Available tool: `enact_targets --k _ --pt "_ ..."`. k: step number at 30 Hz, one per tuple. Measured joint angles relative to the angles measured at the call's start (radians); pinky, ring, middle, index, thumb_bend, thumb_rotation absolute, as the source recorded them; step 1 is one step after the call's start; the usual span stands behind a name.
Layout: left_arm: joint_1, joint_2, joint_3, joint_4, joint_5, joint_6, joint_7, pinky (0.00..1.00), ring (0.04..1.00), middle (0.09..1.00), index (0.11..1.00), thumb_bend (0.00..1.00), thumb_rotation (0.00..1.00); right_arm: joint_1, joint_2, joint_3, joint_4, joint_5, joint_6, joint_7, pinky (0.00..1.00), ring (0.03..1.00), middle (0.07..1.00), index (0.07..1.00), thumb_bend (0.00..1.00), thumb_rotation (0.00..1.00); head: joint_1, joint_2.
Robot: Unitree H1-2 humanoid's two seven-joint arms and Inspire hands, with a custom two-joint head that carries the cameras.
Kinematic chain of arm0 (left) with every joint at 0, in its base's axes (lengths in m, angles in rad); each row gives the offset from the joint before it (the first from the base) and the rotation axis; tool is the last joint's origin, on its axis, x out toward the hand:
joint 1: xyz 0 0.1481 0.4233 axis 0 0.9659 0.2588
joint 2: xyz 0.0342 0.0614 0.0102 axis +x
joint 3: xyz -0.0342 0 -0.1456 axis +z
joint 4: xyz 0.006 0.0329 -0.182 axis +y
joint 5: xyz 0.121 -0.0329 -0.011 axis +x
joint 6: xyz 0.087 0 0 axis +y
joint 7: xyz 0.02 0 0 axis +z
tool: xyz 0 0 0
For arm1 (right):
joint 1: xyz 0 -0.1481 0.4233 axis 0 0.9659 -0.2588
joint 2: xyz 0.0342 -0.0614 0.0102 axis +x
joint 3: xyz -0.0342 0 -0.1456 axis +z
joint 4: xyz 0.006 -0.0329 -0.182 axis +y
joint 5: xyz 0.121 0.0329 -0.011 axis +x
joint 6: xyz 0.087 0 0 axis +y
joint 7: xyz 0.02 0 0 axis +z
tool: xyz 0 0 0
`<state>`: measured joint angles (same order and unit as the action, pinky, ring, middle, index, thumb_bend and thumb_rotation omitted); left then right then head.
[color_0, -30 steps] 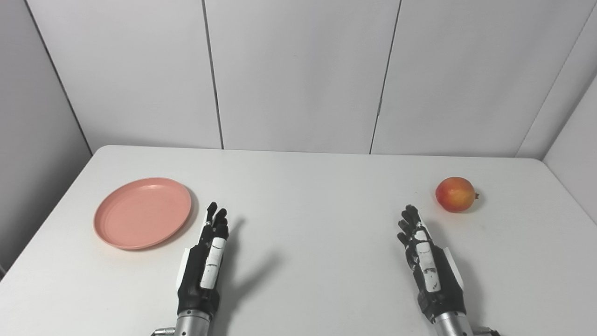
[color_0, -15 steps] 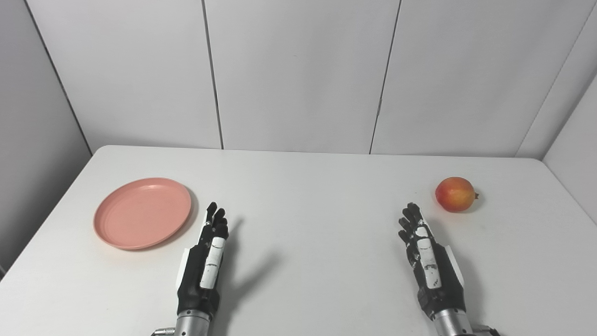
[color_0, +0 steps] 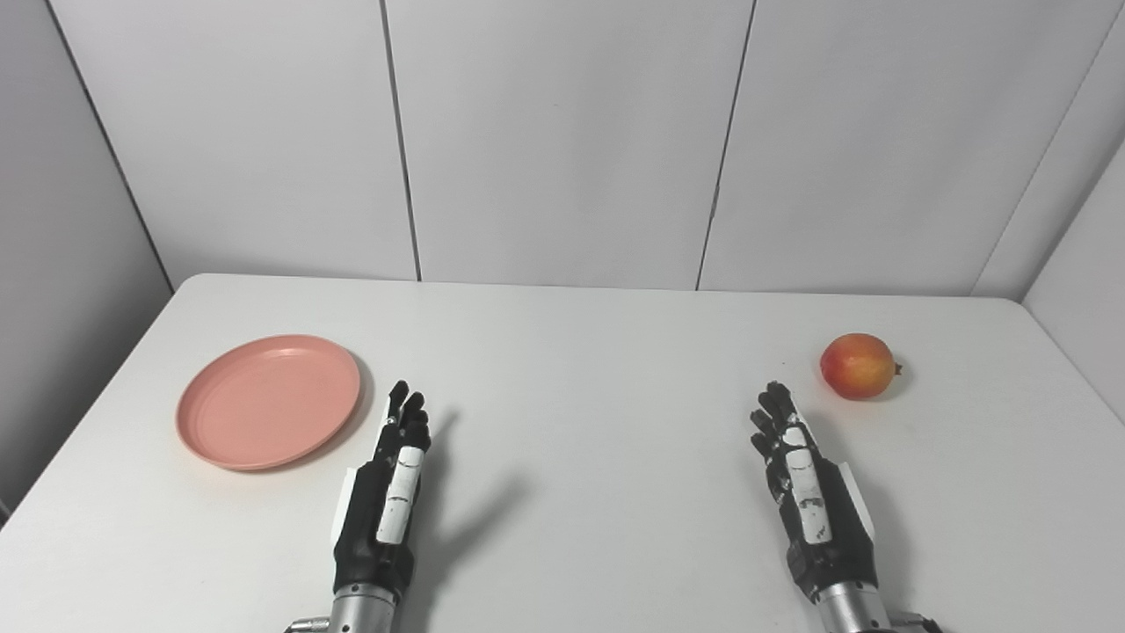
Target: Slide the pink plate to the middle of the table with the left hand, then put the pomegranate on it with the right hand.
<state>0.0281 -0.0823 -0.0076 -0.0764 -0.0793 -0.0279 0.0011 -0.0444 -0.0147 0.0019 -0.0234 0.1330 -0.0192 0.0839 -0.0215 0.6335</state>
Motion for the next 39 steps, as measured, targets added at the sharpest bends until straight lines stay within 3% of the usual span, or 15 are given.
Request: enact_targets --k 11,13,16,19,21,28,39 --pt "0.0 -0.007 -0.01 0.003 0.016 0.004 0.009 1.0 0.983 0.967 1.0 0.78 0.84 -0.005 -0.01 -0.006 0.012 0.018 -0.036 0.018 1.0 0.972 0.977 0.973 0.85 0.91 0.069 -0.028" --pt "-0.001 -0.011 -0.018 0.007 0.024 0.003 0.013 1.0 0.981 0.965 1.0 0.79 0.84 -0.011 -0.016 -0.007 0.021 0.028 -0.039 0.026 1.0 0.974 0.981 0.975 0.84 0.91 0.113 -0.067" --pt "-0.012 -0.026 -0.023 0.028 0.042 -0.01 0.026 1.0 0.977 0.963 1.0 0.79 0.85 -0.02 -0.025 -0.017 0.04 0.044 -0.063 0.035 1.0 0.972 0.979 0.97 0.83 0.91 0.132 -0.084" --pt "-0.029 -0.037 -0.032 0.064 0.06 -0.069 0.03 1.0 0.974 0.961 1.0 0.79 0.85 -0.035 -0.037 -0.024 0.071 0.051 -0.093 0.048 1.0 0.975 0.981 0.964 0.82 0.91 0.161 -0.118" --pt "-0.045 -0.045 -0.037 0.091 0.065 -0.102 0.031 1.0 0.975 0.965 1.0 0.78 0.84 -0.044 -0.044 -0.03 0.088 0.066 -0.109 0.06 1.0 0.974 0.979 0.96 0.81 0.9 0.201 -0.161" --pt "-0.066 -0.063 -0.042 0.137 0.095 -0.193 0.046 1.0 0.975 0.972 1.0 0.74 0.85 -0.056 -0.058 -0.046 0.123 0.097 -0.149 0.072 1.0 0.983 0.988 0.97 0.77 0.89 0.239 -0.202" --pt "-0.082 -0.072 -0.041 0.17 0.107 -0.253 0.06 1.0 0.975 0.971 1.0 0.7 0.86 -0.068 -0.06 -0.055 0.151 0.113 -0.175 0.09 1.0 0.979 0.982 0.968 0.76 0.9 0.229 -0.245"
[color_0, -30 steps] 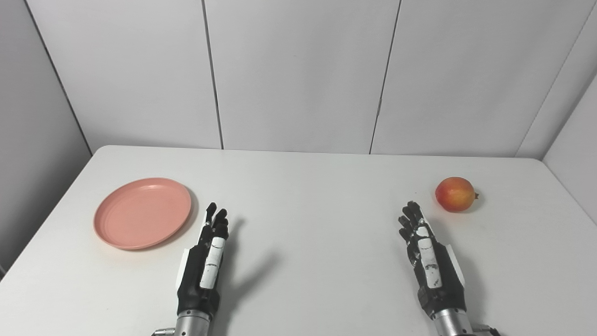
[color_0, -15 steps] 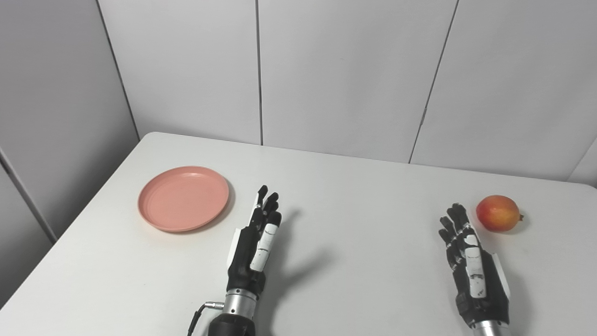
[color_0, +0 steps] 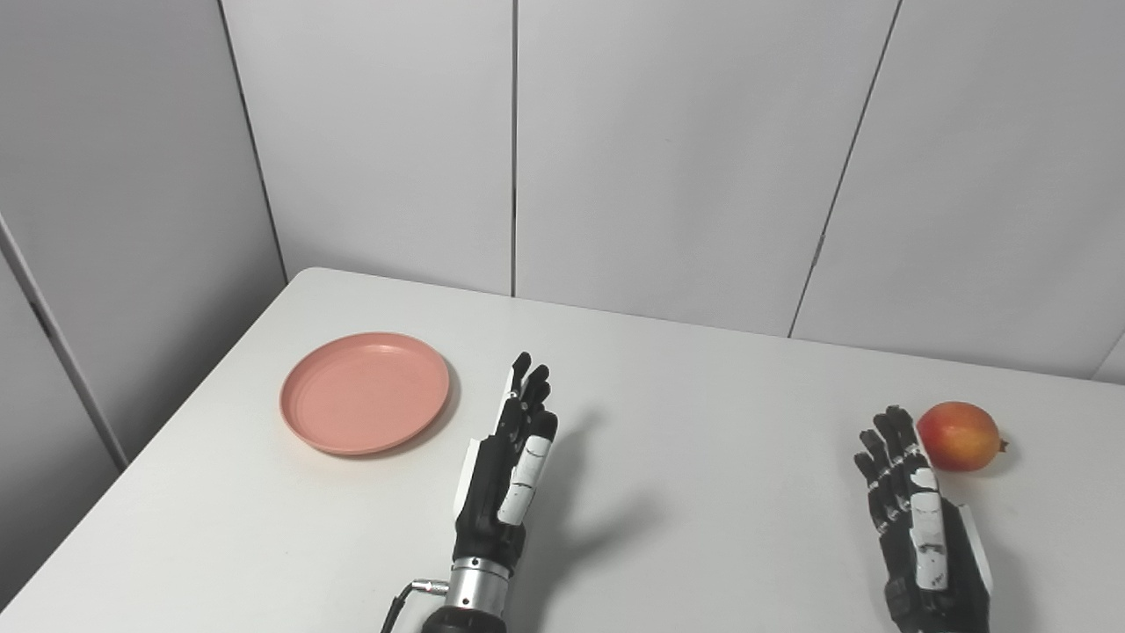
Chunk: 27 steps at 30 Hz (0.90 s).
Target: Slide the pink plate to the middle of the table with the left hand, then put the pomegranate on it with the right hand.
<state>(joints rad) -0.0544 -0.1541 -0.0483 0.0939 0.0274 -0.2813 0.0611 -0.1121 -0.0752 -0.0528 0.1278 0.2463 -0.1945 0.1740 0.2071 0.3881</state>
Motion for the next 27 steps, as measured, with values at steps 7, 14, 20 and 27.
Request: enact_targets --k 7,14,20,27 --pt "0.0 0.002 0.002 0.001 -0.01 -0.009 -0.001 1.0 0.975 0.966 1.0 0.73 0.84 -0.001 0.002 0.002 0.003 -0.004 -0.024 0.011 1.0 0.969 0.978 0.965 0.78 0.89 -0.017 -0.014" --pt "0.003 0.004 0.009 -0.01 -0.056 0.002 -0.011 1.0 0.989 0.968 1.0 0.75 0.84 0.002 0.015 -0.002 0.001 -0.008 -0.041 0.007 1.0 0.941 0.947 0.922 0.79 0.87 -0.046 -0.023" --pt "0.04 0.007 0.012 -0.089 -0.121 0.125 -0.026 1.0 0.993 0.971 1.0 0.85 0.83 0.002 0.024 -0.004 -0.001 -0.013 -0.071 0.005 1.0 0.946 0.95 0.924 0.79 0.89 -0.058 -0.025" --pt "0.0 0.064 0.034 -0.206 -0.156 0.313 -0.038 1.0 0.958 0.956 0.978 0.92 0.82 0.005 0.024 -0.008 -0.004 -0.016 -0.077 0.003 1.0 0.944 0.947 0.912 0.77 0.89 -0.066 -0.015"
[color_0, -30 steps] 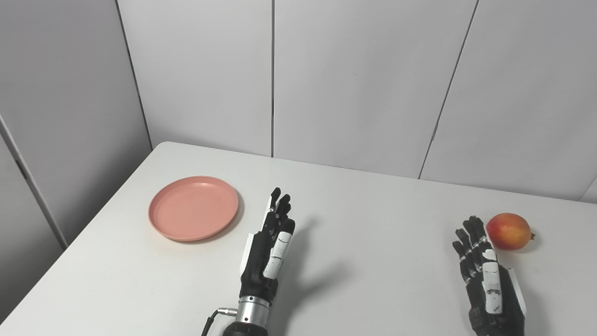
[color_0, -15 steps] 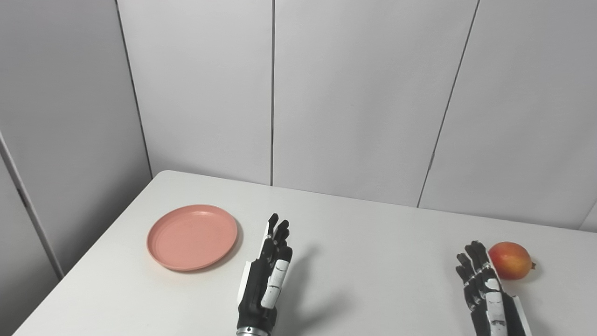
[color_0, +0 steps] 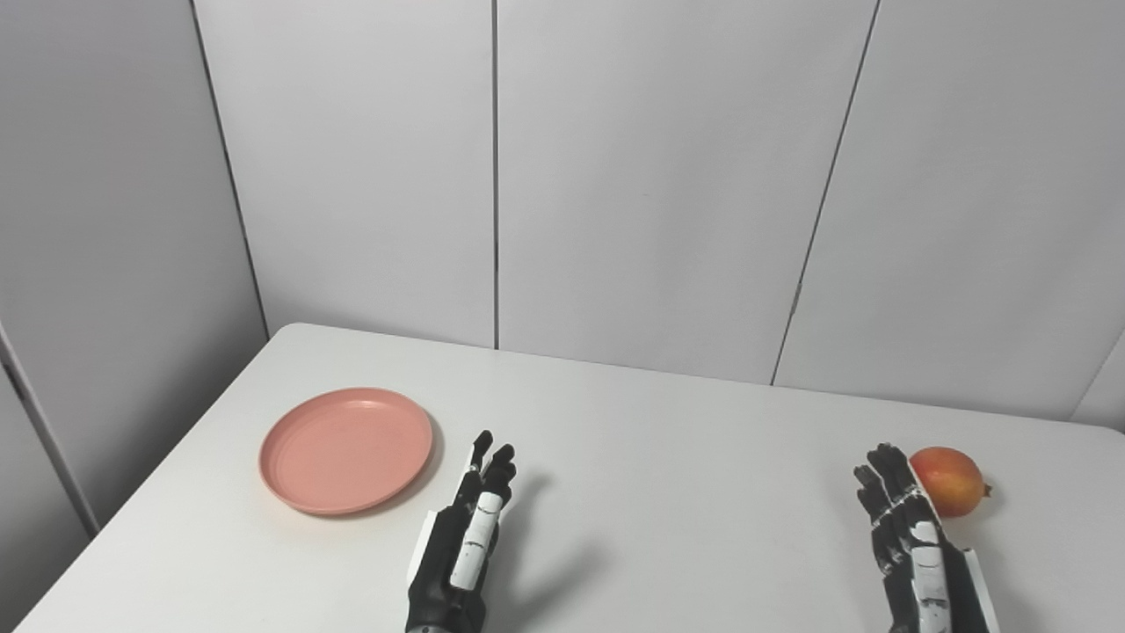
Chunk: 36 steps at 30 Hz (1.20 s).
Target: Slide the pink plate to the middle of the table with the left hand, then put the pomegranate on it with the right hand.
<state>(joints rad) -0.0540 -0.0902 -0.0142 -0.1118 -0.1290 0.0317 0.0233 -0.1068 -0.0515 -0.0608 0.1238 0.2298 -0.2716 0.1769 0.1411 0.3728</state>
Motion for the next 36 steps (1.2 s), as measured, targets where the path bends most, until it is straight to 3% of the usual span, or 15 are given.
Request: enact_targets --k 5,15,22,26,30,36 --pt "-0.126 0.043 0.044 -0.089 -0.021 0.133 0.001 1.0 0.949 0.935 0.925 0.86 0.84 0.003 0.005 0.0 -0.007 -0.021 -0.011 -0.014 0.99 0.927 0.933 0.89 0.79 0.89 -0.006 0.011" --pt "-0.285 0.214 0.149 -0.076 -0.049 0.29 -0.01 1.0 0.988 0.966 0.93 0.89 0.88 0.008 0.005 0.0 -0.012 -0.028 -0.016 -0.027 0.98 0.924 0.929 0.885 0.8 0.89 -0.003 0.026" --pt "-0.375 0.332 0.212 -0.006 -0.056 0.313 -0.017 1.0 0.997 0.948 0.903 0.86 0.85 0.008 0.005 0.0 -0.014 -0.028 -0.016 -0.028 0.97 0.921 0.927 0.875 0.8 0.89 0.0 0.034" --pt "-0.395 0.365 0.267 0.043 -0.066 0.327 -0.016 1.0 0.988 0.935 0.898 0.84 0.81 0.008 0.005 0.0 -0.014 -0.028 -0.016 -0.029 0.97 0.922 0.926 0.874 0.81 0.89 0.002 0.038" --pt "-0.411 0.39 0.313 0.091 -0.066 0.328 -0.013 1.0 0.956 0.929 0.908 0.89 0.82 0.01 0.004 -0.003 -0.014 -0.028 -0.016 -0.03 0.96 0.921 0.922 0.867 0.81 0.89 0.006 0.041" --pt "-0.443 0.454 0.342 0.201 -0.064 0.329 -0.015 1.0 0.945 0.917 0.917 0.93 0.83 0.01 0.003 -0.002 -0.014 -0.032 -0.016 -0.032 0.95 0.918 0.919 0.864 0.81 0.9 0.006 0.048"
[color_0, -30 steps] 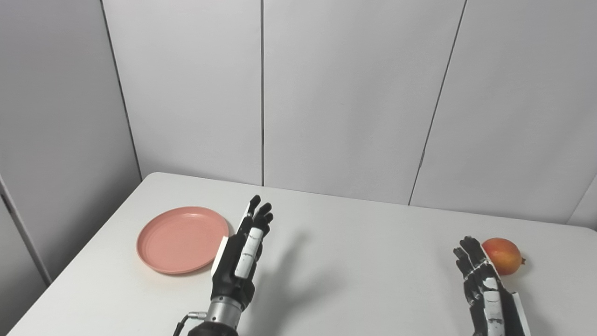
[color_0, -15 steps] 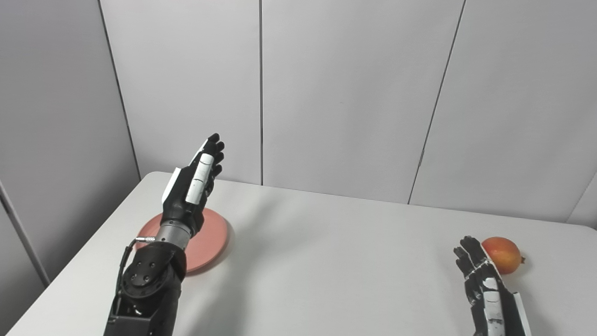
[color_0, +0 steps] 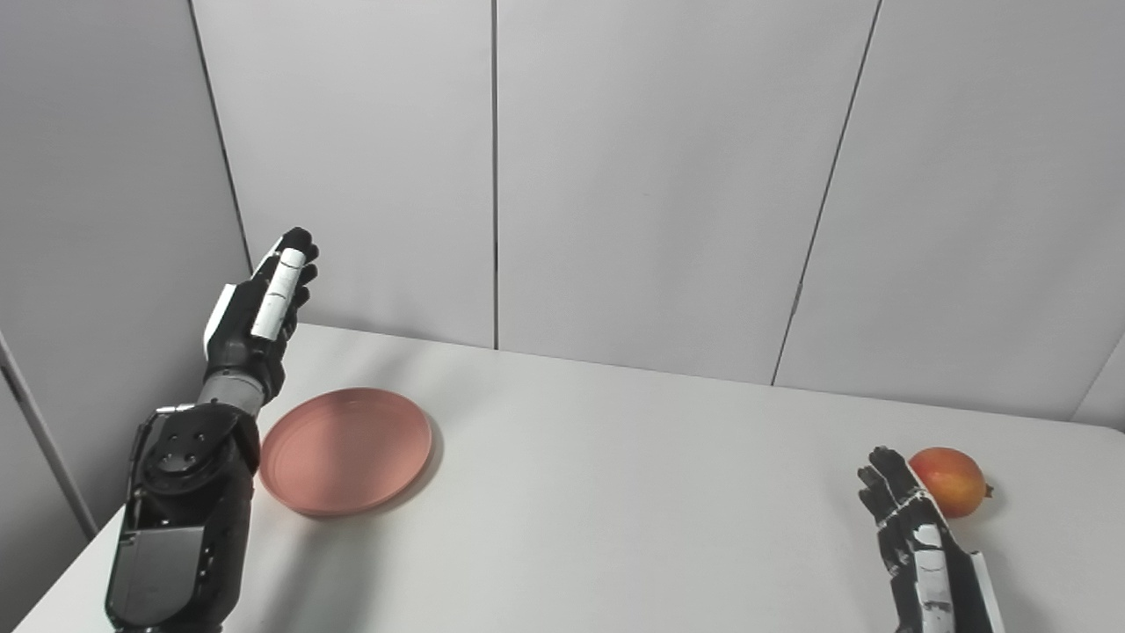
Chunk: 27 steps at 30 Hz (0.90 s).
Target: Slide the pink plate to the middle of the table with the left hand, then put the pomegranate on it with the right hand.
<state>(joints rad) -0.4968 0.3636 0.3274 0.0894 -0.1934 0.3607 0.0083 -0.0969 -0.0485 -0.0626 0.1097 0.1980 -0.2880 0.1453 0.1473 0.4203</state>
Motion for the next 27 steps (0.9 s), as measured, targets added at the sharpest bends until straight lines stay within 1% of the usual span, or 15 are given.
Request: enact_targets --k 2,4,6,8,10,11,12,15,18,19,21,22,24,25,27 --pt "-0.014 0.026 0.006 0.061 0.003 -0.001 0.001 1.0 0.933 0.906 0.903 0.96 0.83 0.0 0.0 0.0 0.0 0.0 0.0 0.0 0.94 0.915 0.917 0.862 0.82 0.89 0.0 0.003" --pt "-0.017 0.04 0.014 0.104 0.005 -0.007 0.002 1.0 0.92 0.895 0.898 0.96 0.82 0.001 0.0 0.0 -0.001 -0.002 0.0 -0.001 0.94 0.917 0.918 0.864 0.81 0.9 0.0 0.009" --pt "-0.017 0.046 0.02 0.151 0.007 -0.037 0.003 0.99 0.903 0.882 0.894 0.96 0.82 0.003 -0.001 0.0 -0.004 -0.002 0.0 -0.003 0.94 0.917 0.917 0.863 0.81 0.9 0.0 0.009" --pt "-0.017 0.05 0.018 0.206 0.025 -0.089 0.003 0.97 0.878 0.862 0.888 0.96 0.83 0.004 -0.002 0.0 -0.006 -0.004 0.0 -0.003 0.93 0.91 0.913 0.858 0.82 0.9 0.0 0.009" --pt "-0.016 0.058 0.017 0.26 0.037 -0.145 0.003 0.98 0.878 0.863 0.886 0.96 0.81 0.005 -0.002 0.0 -0.008 -0.004 0.0 -0.004 0.93 0.91 0.913 0.859 0.82 0.9 0.0 0.021" --pt "-0.016 0.061 0.017 0.277 0.04 -0.16 0.002 0.99 0.883 0.863 0.885 0.93 0.81 0.006 -0.002 0.0 -0.01 -0.004 0.0 -0.005 0.93 0.909 0.912 0.857 0.83 0.9 0.0 0.021" --pt "-0.015 0.064 0.018 0.292 0.041 -0.18 0.001 1.0 0.884 0.856 0.877 0.93 0.78 0.008 -0.002 0.0 -0.012 -0.004 0.0 -0.005 0.93 0.905 0.909 0.856 0.84 0.9 0.003 0.025" --pt "-0.014 0.067 0.037 0.331 0.028 -0.227 0.001 1.0 0.881 0.848 0.872 0.94 0.76 0.01 -0.002 0.001 -0.015 -0.004 0.001 -0.005 0.93 0.903 0.907 0.854 0.84 0.9 0.006 0.028" --pt "-0.014 0.072 0.046 0.407 0.022 -0.284 0.001 0.97 0.861 0.832 0.872 0.92 0.76 0.011 -0.002 0.002 -0.016 -0.003 0.001 -0.004 0.92 0.892 0.898 0.846 0.83 0.9 0.005 0.034" --pt "-0.014 0.074 0.046 0.449 0.021 -0.324 -0.001 0.96 0.845 0.821 0.862 0.94 0.74 0.012 -0.002 0.003 -0.017 -0.004 0.001 -0.004 0.91 0.888 0.893 0.842 0.83 0.91 0.005 0.034" --pt "-0.014 0.08 0.047 0.523 0.02 -0.371 -0.006 0.92 0.818 0.806 0.854 0.94 0.75 0.013 -0.003 0.005 -0.018 -0.009 0.001 -0.005 0.9 0.88 0.884 0.83 0.83 0.91 0.003 0.038" --pt "-0.014 0.081 0.046 0.559 0.02 -0.389 -0.009 0.92 0.817 0.805 0.854 0.94 0.75 0.014 -0.003 0.005 -0.019 -0.015 0.001 -0.005 0.9 0.88 0.883 0.83 0.83 0.91 0.003 0.038" --pt "-0.013 0.083 0.046 0.602 0.017 -0.422 -0.023 0.87 0.802 0.791 0.845 0.97 0.74 0.016 -0.005 0.007 -0.021 -0.022 0.001 -0.004 0.9 0.878 0.883 0.831 0.84 0.9 0.005 0.041" --pt "-0.014 0.087 0.046 0.63 0.012 -0.441 -0.031 0.82 0.791 0.785 0.841 0.99 0.73 0.017 -0.005 0.008 -0.022 -0.022 0.001 -0.004 0.9 0.88 0.883 0.832 0.84 0.9 0.005 0.041" --pt "-0.018 0.098 0.045 0.694 -0.001 -0.469 -0.047 0.82 0.786 0.786 0.84 1.0 0.73 0.019 -0.005 0.009 -0.025 -0.022 0.001 -0.004 0.9 0.879 0.881 0.831 0.85 0.9 0.003 0.044"
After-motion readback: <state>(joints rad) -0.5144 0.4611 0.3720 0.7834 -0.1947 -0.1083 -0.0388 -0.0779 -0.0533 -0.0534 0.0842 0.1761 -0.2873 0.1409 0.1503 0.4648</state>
